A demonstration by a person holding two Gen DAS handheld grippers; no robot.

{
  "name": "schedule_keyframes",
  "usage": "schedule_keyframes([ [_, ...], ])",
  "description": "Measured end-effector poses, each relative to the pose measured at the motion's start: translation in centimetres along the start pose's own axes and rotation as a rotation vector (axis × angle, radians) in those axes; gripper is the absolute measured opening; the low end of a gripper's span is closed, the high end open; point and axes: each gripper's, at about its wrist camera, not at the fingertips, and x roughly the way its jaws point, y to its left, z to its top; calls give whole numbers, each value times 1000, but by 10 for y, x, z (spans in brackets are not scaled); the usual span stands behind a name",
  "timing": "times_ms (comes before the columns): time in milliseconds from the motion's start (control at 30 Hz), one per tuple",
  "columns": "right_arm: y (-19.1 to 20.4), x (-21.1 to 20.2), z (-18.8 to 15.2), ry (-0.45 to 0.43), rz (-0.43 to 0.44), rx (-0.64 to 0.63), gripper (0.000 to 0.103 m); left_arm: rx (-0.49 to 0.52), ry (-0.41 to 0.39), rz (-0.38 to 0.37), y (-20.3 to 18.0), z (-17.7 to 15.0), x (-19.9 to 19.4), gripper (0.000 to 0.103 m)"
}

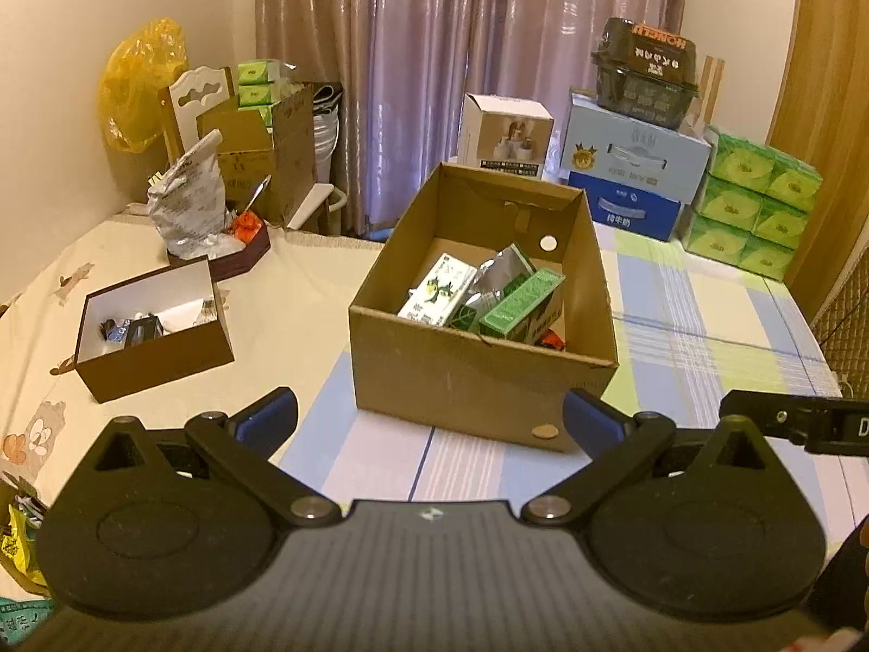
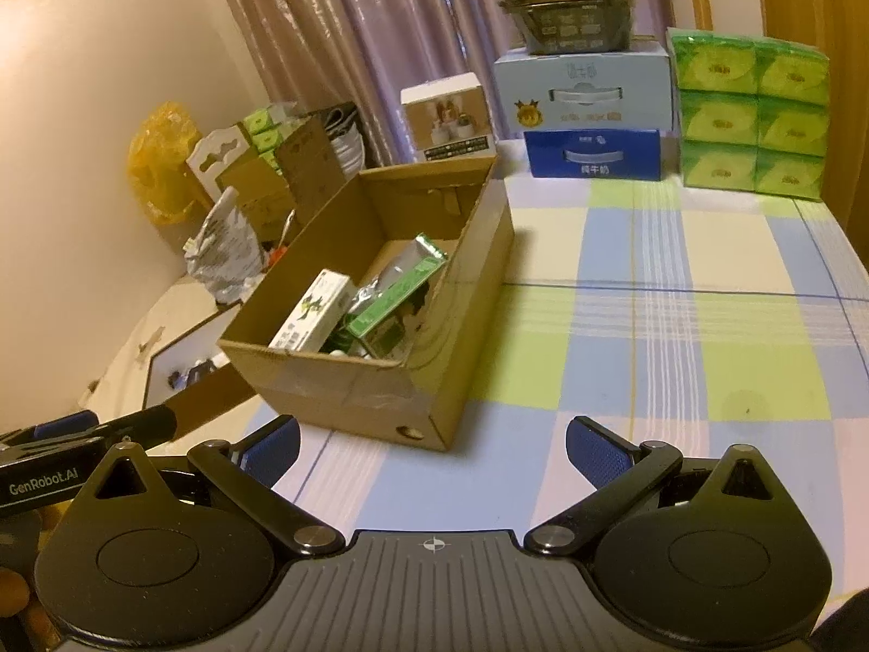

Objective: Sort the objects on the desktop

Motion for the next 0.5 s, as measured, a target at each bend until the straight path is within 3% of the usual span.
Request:
schedule_keyframes([
  [500,20,3,-13,29,-9,-70,101,-52,40,19,10,-8,-4,102],
])
